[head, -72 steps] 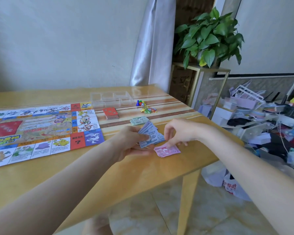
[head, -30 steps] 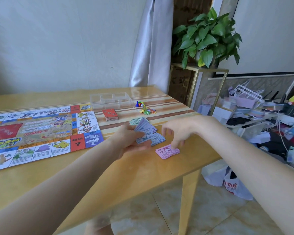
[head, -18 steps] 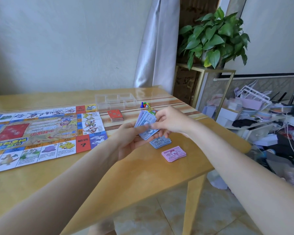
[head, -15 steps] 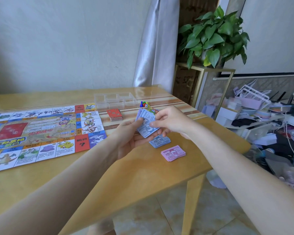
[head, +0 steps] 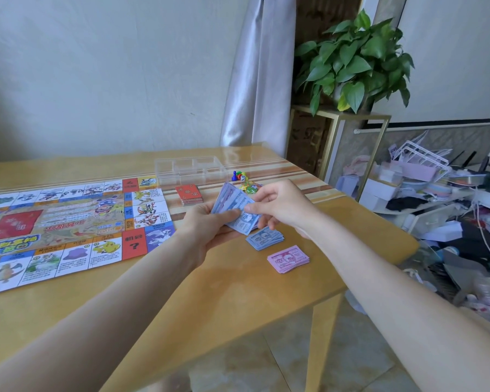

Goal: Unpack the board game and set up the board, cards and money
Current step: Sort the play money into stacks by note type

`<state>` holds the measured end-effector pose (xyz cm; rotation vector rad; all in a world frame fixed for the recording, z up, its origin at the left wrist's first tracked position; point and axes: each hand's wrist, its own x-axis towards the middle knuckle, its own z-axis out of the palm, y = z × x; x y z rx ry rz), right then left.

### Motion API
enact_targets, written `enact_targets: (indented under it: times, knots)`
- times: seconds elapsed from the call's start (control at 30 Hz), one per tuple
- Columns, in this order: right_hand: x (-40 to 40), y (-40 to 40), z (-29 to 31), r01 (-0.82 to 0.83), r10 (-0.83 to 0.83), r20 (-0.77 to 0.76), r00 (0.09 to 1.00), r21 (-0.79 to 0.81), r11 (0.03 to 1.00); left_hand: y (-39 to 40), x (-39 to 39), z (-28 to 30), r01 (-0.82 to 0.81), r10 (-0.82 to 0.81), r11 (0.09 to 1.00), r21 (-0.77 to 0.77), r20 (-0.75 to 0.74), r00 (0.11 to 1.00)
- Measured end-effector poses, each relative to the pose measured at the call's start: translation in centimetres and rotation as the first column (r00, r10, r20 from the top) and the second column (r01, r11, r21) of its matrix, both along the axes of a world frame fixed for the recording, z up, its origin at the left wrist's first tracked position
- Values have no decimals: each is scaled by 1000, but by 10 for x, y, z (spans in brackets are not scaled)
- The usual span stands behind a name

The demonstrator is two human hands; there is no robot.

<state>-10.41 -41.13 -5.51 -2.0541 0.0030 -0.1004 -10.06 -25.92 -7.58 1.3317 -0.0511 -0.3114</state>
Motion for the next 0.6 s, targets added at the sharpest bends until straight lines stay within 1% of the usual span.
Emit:
enact_targets:
  times: [0.07,0.2,0.33,0.43,0.5,0.6]
  knots:
    - [0,2,-1,-1,1,7,1000,4,1000,1,0,0,5,-5,1000,-6,7,1000]
    - [-1,5,0,28,-28,1,1000,43,999,1,0,-4,-3,5,997,-73,24,1000]
    - [-1,11,2,4,-1,-23,1000,101,995,3,1,-6,-49,51,996,-68,24,998]
    - [0,16,2,-41,47,-62,997,86,995,7,3,-7,-57,58,998,-23,34,998]
    - [2,19,3,-51,56,-70,996,69,996,10,4,-8,-50,51,998,-43,23,998]
    - [8,23,1,-36,37,-43,998,21,999,14,8,-8,-60,61,995,-78,20,998]
